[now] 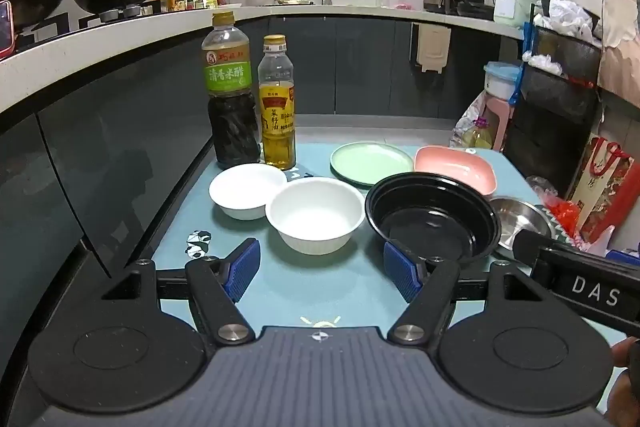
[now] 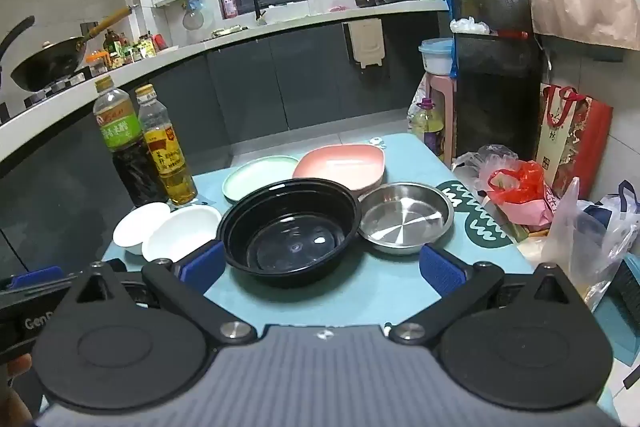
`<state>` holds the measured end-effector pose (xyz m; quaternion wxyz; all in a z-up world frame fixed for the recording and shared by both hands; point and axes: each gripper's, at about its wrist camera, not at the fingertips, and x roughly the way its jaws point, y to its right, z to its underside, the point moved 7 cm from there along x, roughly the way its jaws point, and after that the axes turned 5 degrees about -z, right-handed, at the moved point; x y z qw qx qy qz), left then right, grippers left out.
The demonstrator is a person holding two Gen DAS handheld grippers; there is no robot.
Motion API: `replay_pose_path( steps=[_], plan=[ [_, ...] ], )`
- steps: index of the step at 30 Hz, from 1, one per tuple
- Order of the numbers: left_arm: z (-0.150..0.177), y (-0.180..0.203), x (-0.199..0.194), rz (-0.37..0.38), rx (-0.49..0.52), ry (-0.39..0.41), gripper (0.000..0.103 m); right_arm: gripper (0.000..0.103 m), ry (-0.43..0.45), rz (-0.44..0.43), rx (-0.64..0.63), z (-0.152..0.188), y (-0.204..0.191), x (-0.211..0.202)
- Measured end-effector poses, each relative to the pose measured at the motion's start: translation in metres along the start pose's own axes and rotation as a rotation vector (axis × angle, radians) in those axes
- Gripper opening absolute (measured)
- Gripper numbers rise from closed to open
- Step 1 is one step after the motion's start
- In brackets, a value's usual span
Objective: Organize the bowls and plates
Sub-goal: 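Move the left gripper toward the rim of the black bowl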
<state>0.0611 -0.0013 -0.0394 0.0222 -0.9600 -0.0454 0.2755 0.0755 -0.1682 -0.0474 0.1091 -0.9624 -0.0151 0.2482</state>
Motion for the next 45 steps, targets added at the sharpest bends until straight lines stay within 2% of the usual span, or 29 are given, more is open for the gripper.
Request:
replay_pose_path(
  steps=[6,11,20,31,45],
  plan=[
    [0.004,0.002,0.011,0.0,0.005,-0.054,0.066,0.058,-0.032,-0.026,0.039,0.007,0.005,0.004],
    [0.005,-0.001,0.019,-0.01,-0.003,-0.071,0.066,0.058,-0.06,0.001,0.005,0.008,0.001,0.013],
    [0.022,0.002,0.021,-0.008,0.0,-0.086,0.066,0.058,-0.074,0.0,0.009,0.014,0.006,0.013],
    [0.027,-0.002,0.019,-0.01,-0.006,-0.095,0.066,0.058,-0.083,0.0,0.013,0.017,0.006,0.011],
    [0.028,-0.004,0.024,0.002,-0.015,-0.107,0.063,0.058,-0.113,-0.048,0.023,0.018,0.004,0.013]
  ],
)
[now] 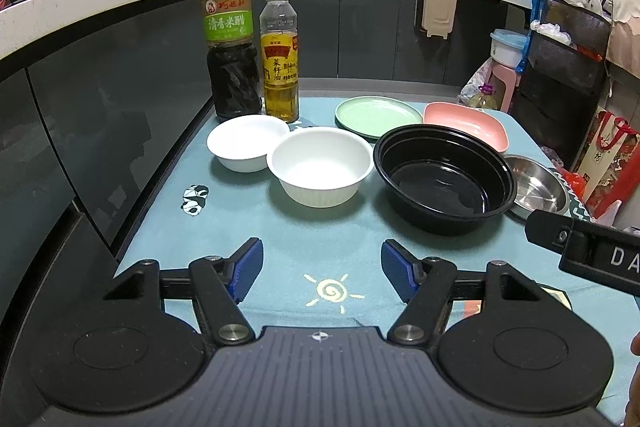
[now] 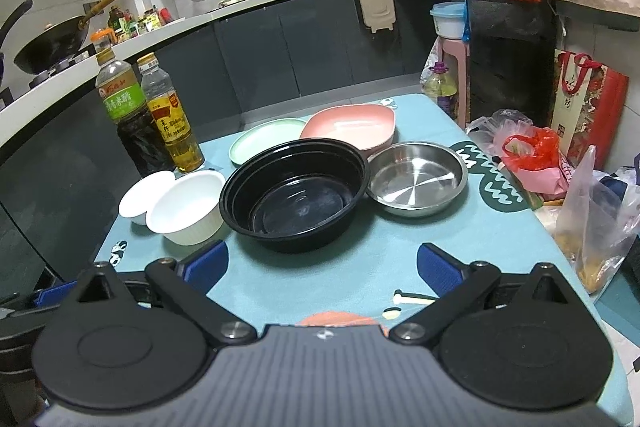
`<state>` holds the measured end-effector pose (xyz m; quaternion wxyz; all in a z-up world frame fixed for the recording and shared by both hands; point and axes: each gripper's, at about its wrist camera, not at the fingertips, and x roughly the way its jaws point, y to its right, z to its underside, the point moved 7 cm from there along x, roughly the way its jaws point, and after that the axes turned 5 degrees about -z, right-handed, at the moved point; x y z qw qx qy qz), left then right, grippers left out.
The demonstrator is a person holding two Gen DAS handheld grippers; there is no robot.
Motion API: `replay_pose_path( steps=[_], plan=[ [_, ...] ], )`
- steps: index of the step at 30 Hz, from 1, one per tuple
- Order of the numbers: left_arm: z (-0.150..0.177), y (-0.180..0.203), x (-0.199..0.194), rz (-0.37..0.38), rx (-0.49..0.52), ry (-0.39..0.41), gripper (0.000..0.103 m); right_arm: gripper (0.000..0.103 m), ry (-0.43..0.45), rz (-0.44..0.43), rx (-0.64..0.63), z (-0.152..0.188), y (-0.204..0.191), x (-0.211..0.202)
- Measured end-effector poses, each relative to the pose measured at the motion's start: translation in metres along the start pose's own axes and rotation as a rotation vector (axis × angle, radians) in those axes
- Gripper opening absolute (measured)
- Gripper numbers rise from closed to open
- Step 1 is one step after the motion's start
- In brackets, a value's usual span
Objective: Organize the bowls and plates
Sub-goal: 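Move the left gripper toward the rim of the black bowl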
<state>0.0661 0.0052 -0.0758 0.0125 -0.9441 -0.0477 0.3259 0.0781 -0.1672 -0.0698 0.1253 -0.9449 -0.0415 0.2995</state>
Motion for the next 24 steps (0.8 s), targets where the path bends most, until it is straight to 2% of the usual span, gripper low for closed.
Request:
replay_pose_path(
  steps=[9,11,15,20,24],
  plan=[
    [0.002,0.006,0.005,0.011,0.016,-0.015,0.062,0.058,-0.006,-0.014,-0.034,0.001,0.0,0.004],
    [0.002,0.007,0.005,0.014,0.018,-0.017,0.062,0.053,-0.019,-0.02,-0.029,0.002,0.001,0.007],
    [0.001,0.009,0.008,0.028,0.017,-0.021,0.061,0.036,-0.035,-0.037,-0.016,0.001,0.005,0.012],
    [-0.002,0.016,0.013,0.051,0.023,-0.026,0.059,0.034,-0.009,-0.031,-0.02,-0.003,0.011,0.017],
    [-0.006,0.025,0.017,0.056,0.038,-0.025,0.057,0.032,-0.02,-0.045,-0.01,-0.008,0.018,0.025]
  ],
)
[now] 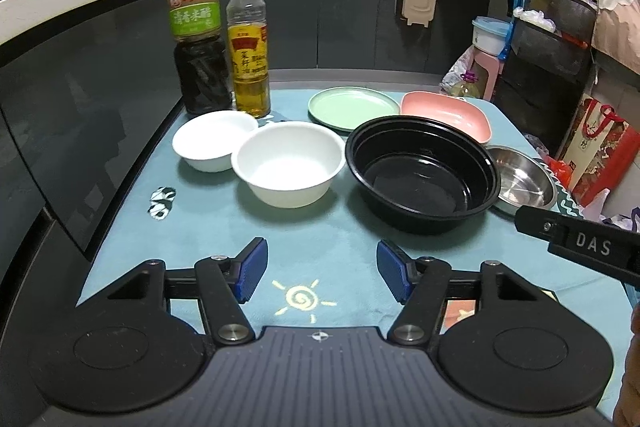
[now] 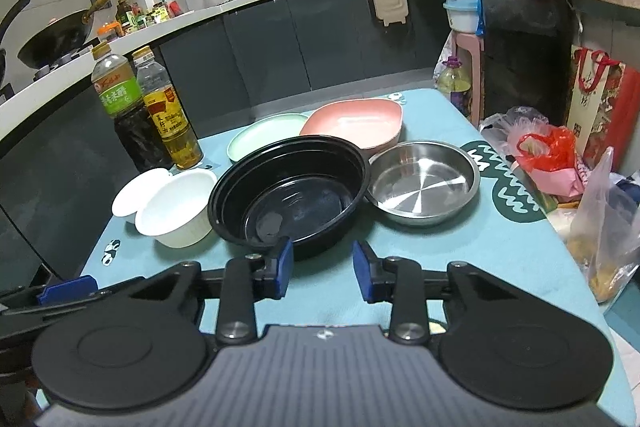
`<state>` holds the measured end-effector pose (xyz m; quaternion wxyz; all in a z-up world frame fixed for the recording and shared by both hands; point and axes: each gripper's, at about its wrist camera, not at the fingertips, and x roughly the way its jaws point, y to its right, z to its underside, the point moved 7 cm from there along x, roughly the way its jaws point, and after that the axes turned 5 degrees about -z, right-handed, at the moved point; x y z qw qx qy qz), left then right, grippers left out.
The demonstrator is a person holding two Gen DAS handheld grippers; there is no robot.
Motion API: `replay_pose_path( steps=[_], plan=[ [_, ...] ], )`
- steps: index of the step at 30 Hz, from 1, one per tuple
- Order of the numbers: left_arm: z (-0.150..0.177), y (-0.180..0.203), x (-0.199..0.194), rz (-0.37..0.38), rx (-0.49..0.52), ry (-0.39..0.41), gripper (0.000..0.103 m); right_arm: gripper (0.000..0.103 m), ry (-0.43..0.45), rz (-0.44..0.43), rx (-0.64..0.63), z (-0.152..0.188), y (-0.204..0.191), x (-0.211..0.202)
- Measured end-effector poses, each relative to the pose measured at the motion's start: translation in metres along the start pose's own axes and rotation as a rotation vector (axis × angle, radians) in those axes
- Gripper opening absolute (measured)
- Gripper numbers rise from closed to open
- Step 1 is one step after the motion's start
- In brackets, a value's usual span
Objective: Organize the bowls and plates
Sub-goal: 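Move the left gripper toward the rim of the black bowl, then close the left gripper on the black bowl rim and lift it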
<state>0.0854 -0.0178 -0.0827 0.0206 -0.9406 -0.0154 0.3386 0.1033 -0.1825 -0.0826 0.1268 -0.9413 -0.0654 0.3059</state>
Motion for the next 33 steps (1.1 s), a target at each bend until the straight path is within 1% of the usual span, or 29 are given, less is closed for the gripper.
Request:
replay_pose_path(
  steps=[2,3,6,9,12,16,21,27,28,30,31,32,33],
  plan=[
    [-0.003,0.005,0.002,0.028,0.0,-0.009,0.054,0.032,-0.013,-0.01,0.009,-0.004,0.005,0.005],
    [-0.006,0.007,0.004,0.054,-0.01,-0.019,0.054,0.032,-0.024,-0.021,0.019,-0.005,0.008,0.008],
    [-0.015,0.015,0.011,0.158,-0.061,-0.061,0.048,0.032,-0.066,-0.057,0.053,-0.013,0.017,0.019],
    [-0.029,0.029,0.018,0.239,-0.08,-0.103,0.045,0.032,-0.084,-0.058,0.049,-0.024,0.026,0.031],
    [-0.04,0.043,0.028,0.272,-0.075,-0.124,0.045,0.032,-0.102,-0.069,0.046,-0.036,0.035,0.043],
    [-0.043,0.052,0.047,0.237,-0.062,-0.16,0.045,0.032,-0.143,-0.085,0.067,-0.047,0.047,0.06],
    [-0.04,0.05,0.068,0.214,-0.086,-0.228,0.044,0.032,-0.174,-0.067,0.06,-0.053,0.057,0.08],
    [-0.039,0.05,0.086,0.192,-0.089,-0.258,0.043,0.032,-0.226,-0.073,0.073,-0.05,0.058,0.101],
    [-0.04,0.05,0.089,0.186,-0.085,-0.259,0.042,0.032,-0.23,-0.072,0.074,-0.049,0.058,0.103],
    [-0.041,0.051,0.092,0.162,-0.071,-0.239,0.033,0.031,-0.235,-0.066,0.072,-0.049,0.058,0.106],
    [-0.042,0.05,0.093,0.141,-0.062,-0.224,0.025,0.022,-0.236,-0.061,0.065,-0.049,0.057,0.108],
    [-0.043,0.05,0.095,0.127,-0.056,-0.21,0.023,0.015,-0.238,-0.057,0.052,-0.049,0.056,0.11],
    [-0.043,0.049,0.095,0.128,-0.059,-0.198,0.023,0.011,-0.243,-0.058,0.046,-0.048,0.056,0.11]
  ],
)
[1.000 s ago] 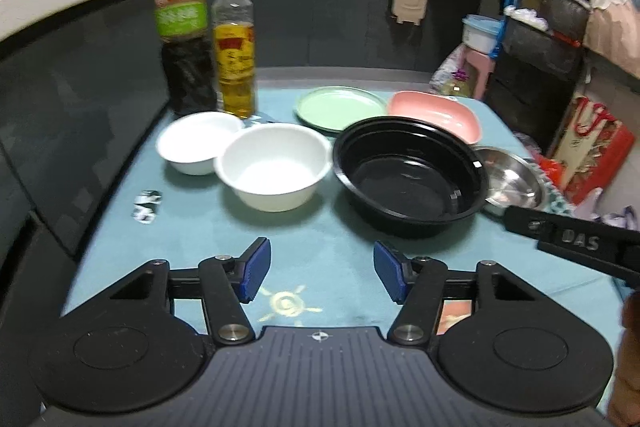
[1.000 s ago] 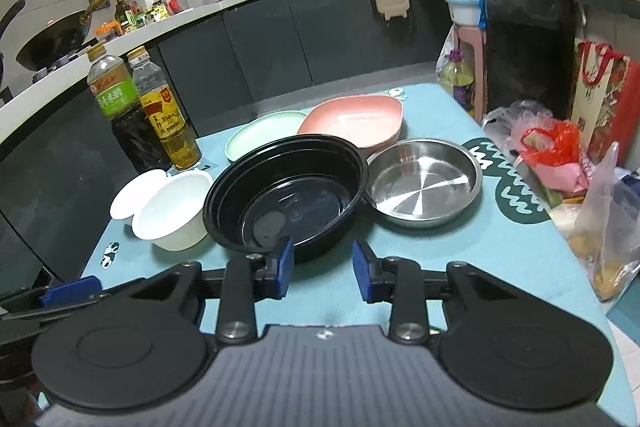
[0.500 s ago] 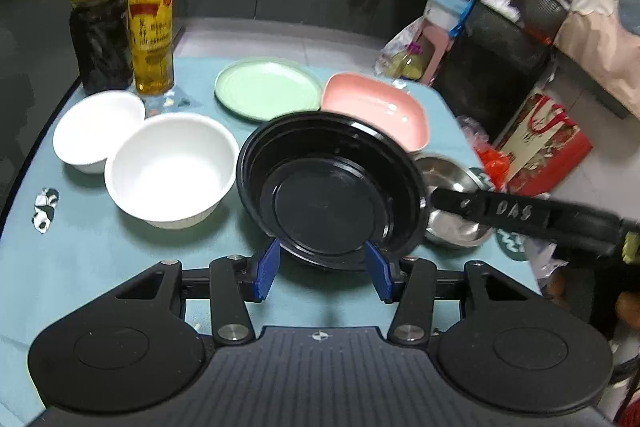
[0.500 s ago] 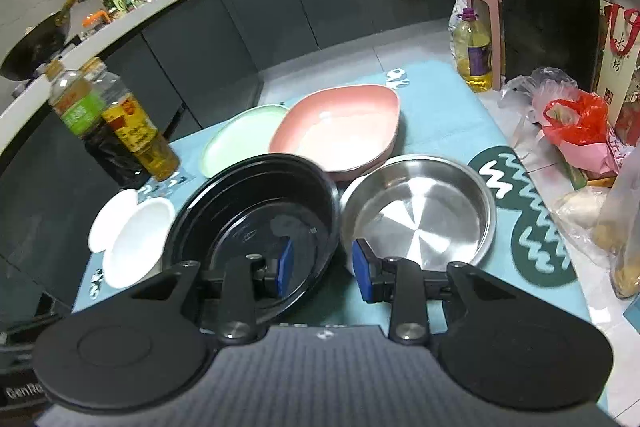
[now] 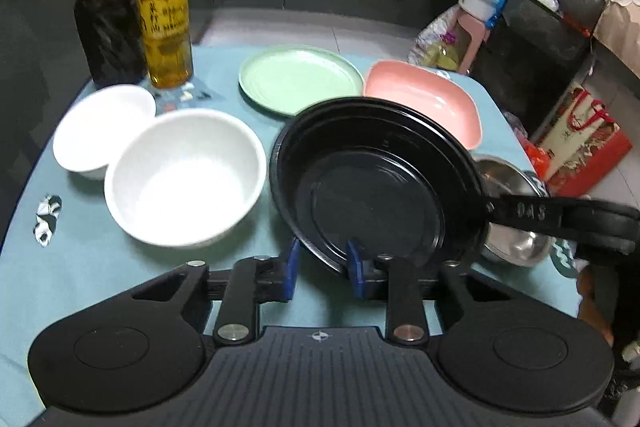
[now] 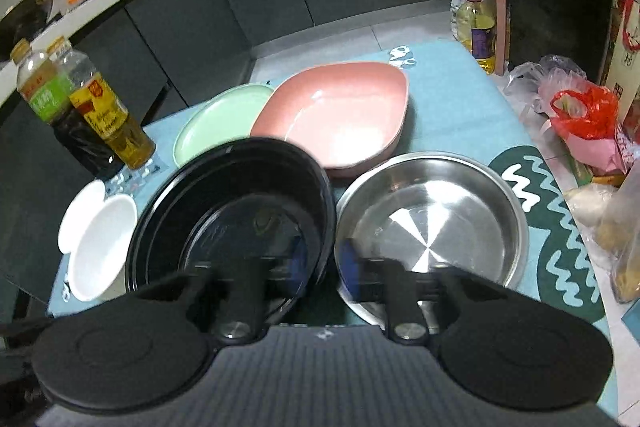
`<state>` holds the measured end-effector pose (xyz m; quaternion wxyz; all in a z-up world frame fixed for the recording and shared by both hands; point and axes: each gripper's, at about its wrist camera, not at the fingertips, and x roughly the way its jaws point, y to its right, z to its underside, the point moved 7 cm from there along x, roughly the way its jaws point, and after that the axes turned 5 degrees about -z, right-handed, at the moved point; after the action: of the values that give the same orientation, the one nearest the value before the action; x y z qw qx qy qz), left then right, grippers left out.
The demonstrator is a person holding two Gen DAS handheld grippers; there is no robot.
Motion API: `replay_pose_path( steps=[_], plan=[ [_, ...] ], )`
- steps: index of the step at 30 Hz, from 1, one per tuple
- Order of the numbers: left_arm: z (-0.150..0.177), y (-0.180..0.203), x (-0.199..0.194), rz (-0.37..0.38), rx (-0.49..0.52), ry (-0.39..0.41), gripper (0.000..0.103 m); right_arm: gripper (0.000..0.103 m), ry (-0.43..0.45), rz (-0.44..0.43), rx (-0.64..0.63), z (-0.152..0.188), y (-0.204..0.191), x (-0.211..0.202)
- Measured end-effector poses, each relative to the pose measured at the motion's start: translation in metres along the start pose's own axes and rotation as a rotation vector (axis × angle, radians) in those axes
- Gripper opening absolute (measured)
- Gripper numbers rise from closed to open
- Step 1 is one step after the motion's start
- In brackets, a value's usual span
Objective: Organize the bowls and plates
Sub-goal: 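Close the left gripper on the black bowl rim and lift it, then carry the black bowl toward the table edge, set it down, open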
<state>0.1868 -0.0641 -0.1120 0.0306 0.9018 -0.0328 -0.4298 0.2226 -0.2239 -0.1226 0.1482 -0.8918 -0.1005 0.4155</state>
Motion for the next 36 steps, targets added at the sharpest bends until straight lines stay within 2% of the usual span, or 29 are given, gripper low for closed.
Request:
replay_pose_path(
  steps=[4,9,17,25,30,36],
  plan=[
    [0.003,-0.002,-0.009,0.028,0.008,0.017,0.02,0.011,0.029,0.021,-0.014,0.003,0.001,-0.011],
    [0.01,-0.002,-0.04,0.061,0.034,0.072,0.02,0.011,0.076,0.026,-0.013,0.014,-0.005,-0.041],
    [0.035,-0.017,-0.086,0.086,0.045,0.132,0.02,0.013,0.144,0.022,-0.049,0.04,-0.036,-0.086],
    [0.081,-0.056,-0.12,0.049,0.041,0.142,0.02,0.016,0.104,-0.028,-0.072,0.084,-0.069,-0.099],
    [0.105,-0.078,-0.13,0.018,0.03,0.123,0.02,0.016,0.036,-0.063,-0.091,0.112,-0.084,-0.087],
    [0.119,-0.09,-0.134,-0.016,0.03,0.119,0.021,0.016,0.007,-0.079,-0.117,0.123,-0.099,-0.081]
  ],
)
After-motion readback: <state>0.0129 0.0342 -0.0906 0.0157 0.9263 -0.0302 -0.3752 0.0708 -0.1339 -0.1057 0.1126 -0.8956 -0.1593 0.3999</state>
